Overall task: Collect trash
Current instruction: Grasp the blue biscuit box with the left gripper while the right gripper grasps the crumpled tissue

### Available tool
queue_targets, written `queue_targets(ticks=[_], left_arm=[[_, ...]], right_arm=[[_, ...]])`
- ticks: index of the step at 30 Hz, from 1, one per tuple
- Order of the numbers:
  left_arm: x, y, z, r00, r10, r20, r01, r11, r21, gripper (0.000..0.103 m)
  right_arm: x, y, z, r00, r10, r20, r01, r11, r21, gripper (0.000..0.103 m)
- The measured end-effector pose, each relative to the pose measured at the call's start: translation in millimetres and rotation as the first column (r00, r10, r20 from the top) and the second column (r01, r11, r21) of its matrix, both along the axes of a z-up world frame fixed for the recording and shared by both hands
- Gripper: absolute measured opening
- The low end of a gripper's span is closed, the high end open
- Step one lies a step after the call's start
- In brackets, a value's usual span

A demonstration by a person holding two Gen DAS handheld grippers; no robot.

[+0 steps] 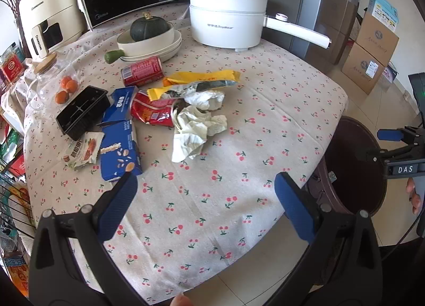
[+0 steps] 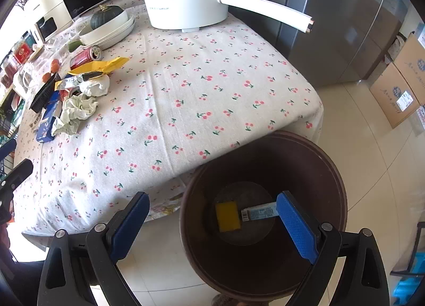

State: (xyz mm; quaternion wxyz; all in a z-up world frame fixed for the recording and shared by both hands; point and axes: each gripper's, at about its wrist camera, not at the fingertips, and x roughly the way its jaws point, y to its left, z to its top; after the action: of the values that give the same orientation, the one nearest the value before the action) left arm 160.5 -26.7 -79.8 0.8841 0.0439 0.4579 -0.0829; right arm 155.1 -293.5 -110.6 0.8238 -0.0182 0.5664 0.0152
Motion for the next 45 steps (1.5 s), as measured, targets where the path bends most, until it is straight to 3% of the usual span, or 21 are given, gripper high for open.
queue_targets(ticks=[7,16,20,24,29,35,45], left_arm=[[22.8,49.0,-1.1,0.994,0.107,-0.026,-0.108,0.994,-0.021,0.102],[57.2,100.9,-33.7,0.965,0.203,-0.166,-0.215,0.975,-0.058,0.102],[68.5,120.1,-51.1,0.944,0.224,-0.243,-0.259,0.958,-0.122,0.095],[77.3,125.3,-62.5,0.935,0.233,-0.268,-0.278,0.950,-0.143,0.090],[89.2,118.7,-74.2,0.936,0.220,-0.276,-0.268,0.952,-0.148,0.084],[96.2,114.0,-80.0,0.941,0.221,-0.256,-0.258,0.958,-0.121,0.061],[67.0,133.5,-51.1,0.951,0.233,-0.204,-0.260,0.959,-0.113,0.061]], right_arm=[[19.5,34.3,-0.6,0.999,0.042,0.006,-0.042,0.999,-0.010,0.098],[42.5,76.4,-7.0,0.997,0.079,0.006,-0.079,0.997,-0.007,0.098],[50.3,86.9,-11.2,0.997,0.077,-0.002,-0.077,0.997,0.008,0.098],[56.9,92.7,-15.5,0.997,0.071,-0.010,-0.071,0.997,0.017,0.098],[61.8,96.4,-18.8,0.997,0.073,-0.016,-0.073,0.997,0.019,0.098],[63.7,98.4,-19.8,0.997,0.072,-0.013,-0.071,0.997,0.017,0.098],[65.8,130.1,-13.4,0.993,0.112,0.028,-0.114,0.992,0.055,0.098]])
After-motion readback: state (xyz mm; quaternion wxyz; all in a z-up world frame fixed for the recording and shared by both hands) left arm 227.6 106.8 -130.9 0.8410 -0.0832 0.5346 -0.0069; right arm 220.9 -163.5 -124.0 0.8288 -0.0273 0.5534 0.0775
